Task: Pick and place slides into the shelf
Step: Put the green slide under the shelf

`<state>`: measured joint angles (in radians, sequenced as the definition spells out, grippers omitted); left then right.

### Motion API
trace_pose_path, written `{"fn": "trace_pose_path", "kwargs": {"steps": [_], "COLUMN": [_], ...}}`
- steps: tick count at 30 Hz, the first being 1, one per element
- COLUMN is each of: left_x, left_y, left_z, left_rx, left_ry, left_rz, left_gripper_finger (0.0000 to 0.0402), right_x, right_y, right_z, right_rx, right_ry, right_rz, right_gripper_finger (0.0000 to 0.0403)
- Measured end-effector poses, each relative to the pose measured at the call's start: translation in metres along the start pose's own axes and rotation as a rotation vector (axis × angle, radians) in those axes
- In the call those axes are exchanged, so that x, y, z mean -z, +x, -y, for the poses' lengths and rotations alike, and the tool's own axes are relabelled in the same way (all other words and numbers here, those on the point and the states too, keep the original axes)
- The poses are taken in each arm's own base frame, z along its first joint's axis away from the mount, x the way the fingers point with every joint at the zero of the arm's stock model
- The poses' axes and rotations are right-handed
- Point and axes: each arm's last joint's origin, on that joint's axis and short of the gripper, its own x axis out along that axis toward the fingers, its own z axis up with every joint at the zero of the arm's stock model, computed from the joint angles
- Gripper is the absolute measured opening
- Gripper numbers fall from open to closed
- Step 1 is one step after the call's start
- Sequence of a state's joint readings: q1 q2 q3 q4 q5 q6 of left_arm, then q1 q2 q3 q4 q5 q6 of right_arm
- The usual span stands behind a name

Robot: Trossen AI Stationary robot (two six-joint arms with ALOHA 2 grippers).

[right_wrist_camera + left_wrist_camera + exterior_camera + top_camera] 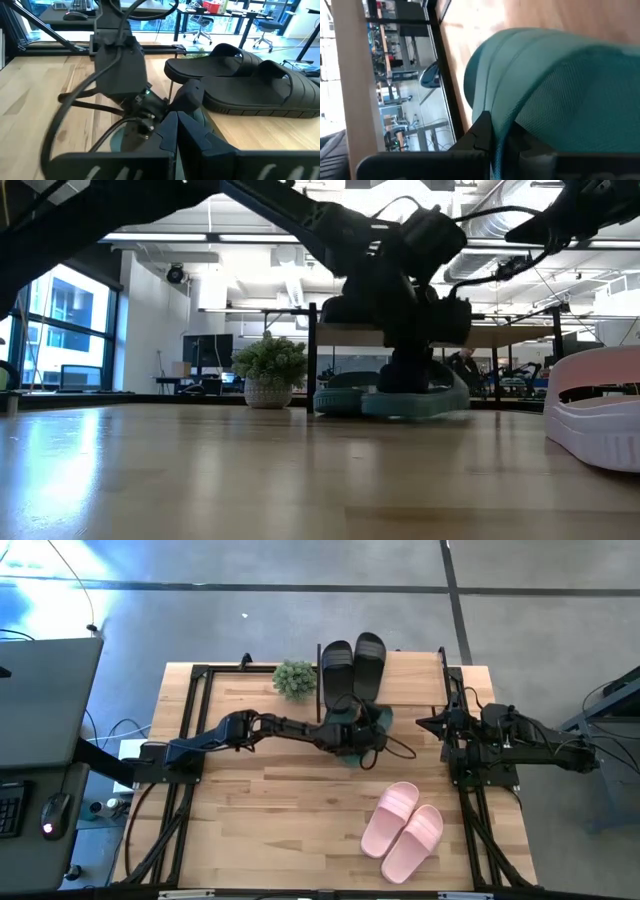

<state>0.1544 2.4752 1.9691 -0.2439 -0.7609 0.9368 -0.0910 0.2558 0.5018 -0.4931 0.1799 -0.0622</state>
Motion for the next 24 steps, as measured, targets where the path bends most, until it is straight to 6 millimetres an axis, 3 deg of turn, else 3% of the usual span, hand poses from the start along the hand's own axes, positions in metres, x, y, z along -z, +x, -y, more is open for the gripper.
{"fn": "trace_pose_path", "kwargs": {"steps": [24], "left_x": [0.013], "left_y": [0.012], "left_z": [-0.006], "left_rx": [0.026], "left_ry": [-0.028], "left_rz": [-0.027], "left_gripper_finger": [0.0015], "right_x": [0.000], "right_y": [0.000], "right_z": [0.000], "right_rx": [-0.004], "right_ry": [-0.002], "right_rz": [0.000], "right_gripper_finger": [0.0000]}}
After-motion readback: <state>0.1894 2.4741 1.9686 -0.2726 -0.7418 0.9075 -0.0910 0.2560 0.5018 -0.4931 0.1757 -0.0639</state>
